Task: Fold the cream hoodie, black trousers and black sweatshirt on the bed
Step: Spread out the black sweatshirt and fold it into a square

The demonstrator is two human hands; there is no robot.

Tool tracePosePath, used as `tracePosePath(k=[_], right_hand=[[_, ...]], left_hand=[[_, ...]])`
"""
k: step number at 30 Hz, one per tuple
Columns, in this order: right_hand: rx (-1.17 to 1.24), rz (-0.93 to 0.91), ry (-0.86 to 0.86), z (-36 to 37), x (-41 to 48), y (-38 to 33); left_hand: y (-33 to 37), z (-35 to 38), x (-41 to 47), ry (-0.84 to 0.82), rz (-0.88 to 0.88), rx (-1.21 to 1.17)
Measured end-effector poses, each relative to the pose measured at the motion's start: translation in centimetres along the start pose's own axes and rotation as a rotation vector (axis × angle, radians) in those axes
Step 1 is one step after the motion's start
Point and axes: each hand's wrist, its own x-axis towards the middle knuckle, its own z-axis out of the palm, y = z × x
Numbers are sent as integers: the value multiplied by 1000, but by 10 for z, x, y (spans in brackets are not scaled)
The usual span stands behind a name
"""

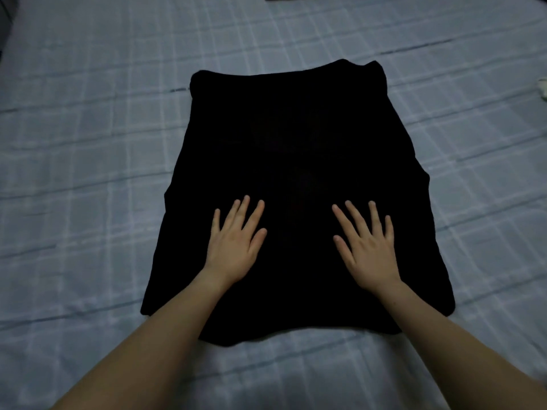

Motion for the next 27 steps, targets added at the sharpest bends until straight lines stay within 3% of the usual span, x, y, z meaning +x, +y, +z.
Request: tracePosePath(k=[11, 18, 20, 23, 27], right_hand=[[18, 30, -24, 1, 1, -4], [83, 16, -52, -35, 11, -5], [86, 26, 32, -54, 44, 3], [288, -5, 104, -77, 125, 14], [361, -193, 124, -88, 252, 19]], left_hand=[[-1, 15, -1, 64, -9, -47], [-17, -21, 14, 101, 85, -258], [-33, -40, 49, 178, 142, -368], [-51, -69, 125, 298, 231, -333], [-68, -99, 236, 256, 330, -156]])
